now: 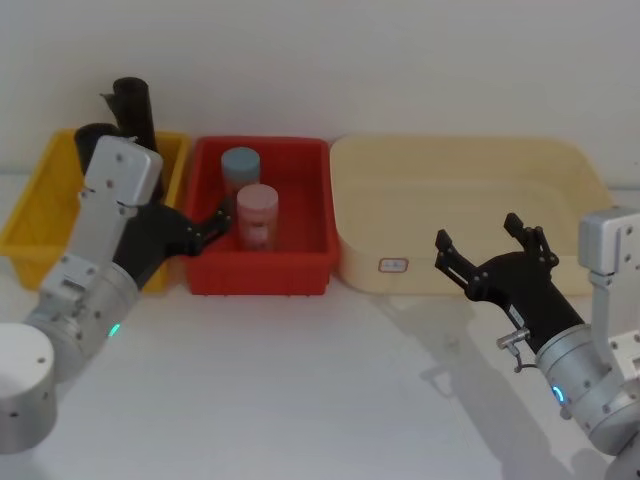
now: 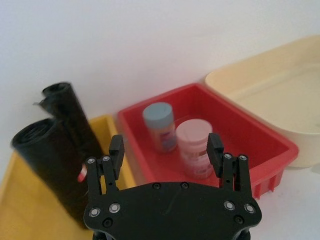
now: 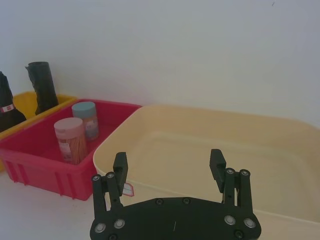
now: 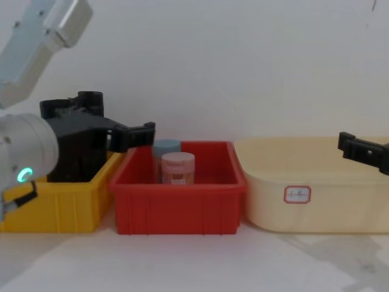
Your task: Pick up the garbage bag with the one hand and transfer it to the other hand.
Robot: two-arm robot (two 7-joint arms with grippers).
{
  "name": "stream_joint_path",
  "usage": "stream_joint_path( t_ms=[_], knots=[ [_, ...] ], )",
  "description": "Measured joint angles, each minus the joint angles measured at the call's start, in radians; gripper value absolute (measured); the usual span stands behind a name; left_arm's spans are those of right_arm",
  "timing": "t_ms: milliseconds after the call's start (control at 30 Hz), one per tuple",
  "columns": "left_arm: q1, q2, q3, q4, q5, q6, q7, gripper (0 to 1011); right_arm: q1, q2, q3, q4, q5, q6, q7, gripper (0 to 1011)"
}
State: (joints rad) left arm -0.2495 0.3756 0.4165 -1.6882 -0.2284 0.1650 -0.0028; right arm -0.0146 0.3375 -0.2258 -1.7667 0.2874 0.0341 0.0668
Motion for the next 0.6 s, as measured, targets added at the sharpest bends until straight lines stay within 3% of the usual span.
stream_joint_path(
  t_ms=[167,333,600],
  knots=[
    [0.023,0.016,-0.053,-0.052,-0.039,0.105,0.008,1001,0.000,0.000,0.000,0.000,0.000,0.000,0.000,1004],
    [0.047,0.031,-0.098,-0.075,-0.067,0.168,0.017,1001,0.000,0.000,0.000,0.000,0.000,0.000,0.000,1004],
    [0.074,0.045,-0.160,-0.074,-0.096,0.204,0.021,1001,0.000,0.000,0.000,0.000,0.000,0.000,0.000,1004]
  ],
)
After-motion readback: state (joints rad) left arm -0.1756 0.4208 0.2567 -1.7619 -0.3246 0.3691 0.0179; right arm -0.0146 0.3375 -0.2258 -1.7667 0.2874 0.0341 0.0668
